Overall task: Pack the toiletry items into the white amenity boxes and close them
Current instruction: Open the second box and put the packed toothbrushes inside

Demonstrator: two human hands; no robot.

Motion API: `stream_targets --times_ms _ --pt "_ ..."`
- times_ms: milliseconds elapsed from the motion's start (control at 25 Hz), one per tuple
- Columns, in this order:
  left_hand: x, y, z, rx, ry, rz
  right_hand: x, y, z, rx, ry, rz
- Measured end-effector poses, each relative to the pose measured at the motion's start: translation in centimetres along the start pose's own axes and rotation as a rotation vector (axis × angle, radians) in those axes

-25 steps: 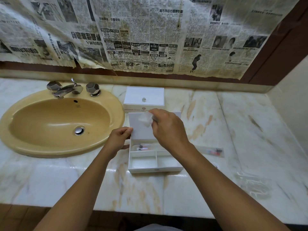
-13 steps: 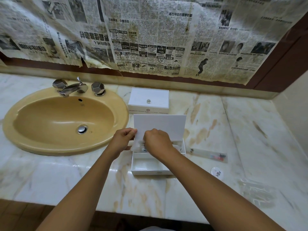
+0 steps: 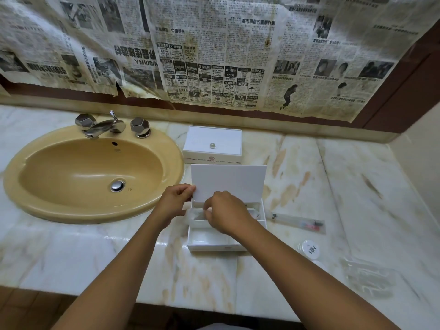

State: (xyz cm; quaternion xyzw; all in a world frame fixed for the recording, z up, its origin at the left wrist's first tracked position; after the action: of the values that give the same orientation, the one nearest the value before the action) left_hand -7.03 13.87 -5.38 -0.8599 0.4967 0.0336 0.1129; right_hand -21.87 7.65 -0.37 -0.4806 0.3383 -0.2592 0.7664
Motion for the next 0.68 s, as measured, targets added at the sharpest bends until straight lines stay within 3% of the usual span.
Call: stream_targets --times_ms 280,560,680 --pt "0.1 0.0 0.1 -0.006 -0.015 -0.008 0.1 2.1 -0.2 -0.019 0.003 0.134" --pt "-0.2 0.2 -0.2 -0.045 -0.019 -0.020 -0.1 3.1 0.3 -0.109 0.038 0.146" --pt "-0.3 0.2 -0.3 -0.045 -0.017 -0.027 -0.6 2.9 0.6 -0.181 0.041 0.076"
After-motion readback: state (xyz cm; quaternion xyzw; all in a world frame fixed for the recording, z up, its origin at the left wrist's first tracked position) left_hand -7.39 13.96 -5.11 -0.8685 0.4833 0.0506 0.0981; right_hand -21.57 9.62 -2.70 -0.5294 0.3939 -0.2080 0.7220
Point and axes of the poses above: each hand's wrist, its own x-axis towards the middle knuckle, its own y-axis out of the palm, z = x × y, the point moved 1 cm from there along x, towards the middle knuckle, and after that the axes turned 13 degrees about y, right-handed, at the moved point
